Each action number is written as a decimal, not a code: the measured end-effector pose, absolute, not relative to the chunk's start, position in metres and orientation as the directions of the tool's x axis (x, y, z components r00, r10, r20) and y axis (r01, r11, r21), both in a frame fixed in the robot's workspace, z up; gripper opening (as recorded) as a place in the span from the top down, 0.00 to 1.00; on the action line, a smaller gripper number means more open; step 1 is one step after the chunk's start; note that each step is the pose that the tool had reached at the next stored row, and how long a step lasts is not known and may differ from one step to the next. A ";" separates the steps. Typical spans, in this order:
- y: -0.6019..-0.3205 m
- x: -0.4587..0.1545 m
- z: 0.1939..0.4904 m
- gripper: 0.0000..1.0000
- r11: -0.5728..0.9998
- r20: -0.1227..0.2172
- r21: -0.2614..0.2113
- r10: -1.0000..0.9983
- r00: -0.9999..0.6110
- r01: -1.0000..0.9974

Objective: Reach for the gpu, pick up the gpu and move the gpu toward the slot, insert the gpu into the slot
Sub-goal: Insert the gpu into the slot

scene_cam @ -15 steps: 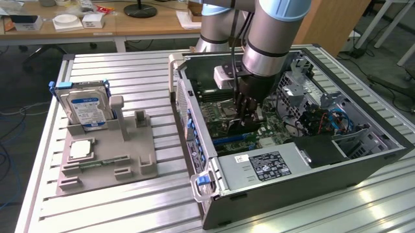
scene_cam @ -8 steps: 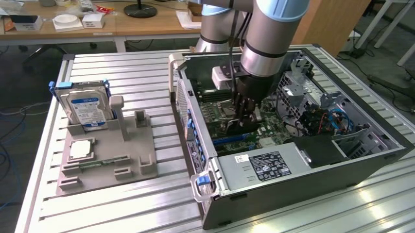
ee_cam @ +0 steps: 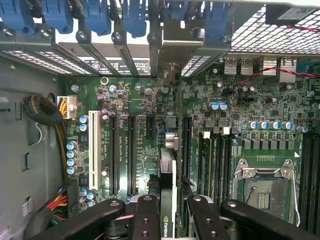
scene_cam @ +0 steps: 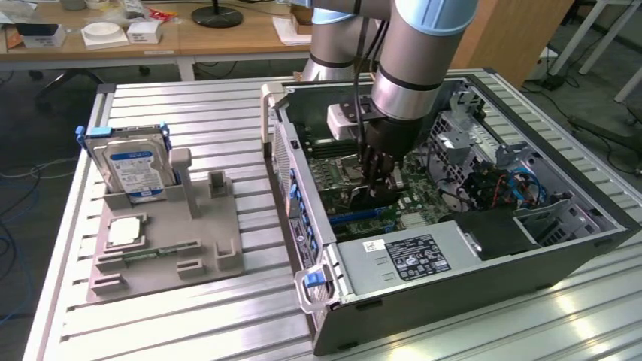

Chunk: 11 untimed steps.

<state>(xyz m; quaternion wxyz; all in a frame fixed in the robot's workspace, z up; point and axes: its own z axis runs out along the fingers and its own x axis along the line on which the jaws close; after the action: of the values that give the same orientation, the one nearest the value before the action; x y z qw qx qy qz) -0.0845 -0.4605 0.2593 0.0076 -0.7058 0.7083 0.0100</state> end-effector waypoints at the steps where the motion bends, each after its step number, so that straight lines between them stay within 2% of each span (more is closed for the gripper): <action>1: -0.461 -0.085 0.259 0.74 0.003 -0.025 0.003 -1.000 -0.004 -1.000; 11: -0.461 -0.085 0.257 0.74 0.003 -0.025 0.003 -1.000 -0.003 -1.000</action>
<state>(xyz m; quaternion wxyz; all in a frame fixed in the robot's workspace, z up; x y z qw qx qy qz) -0.0852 -0.4608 0.2566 0.0077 -0.7058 0.7083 0.0100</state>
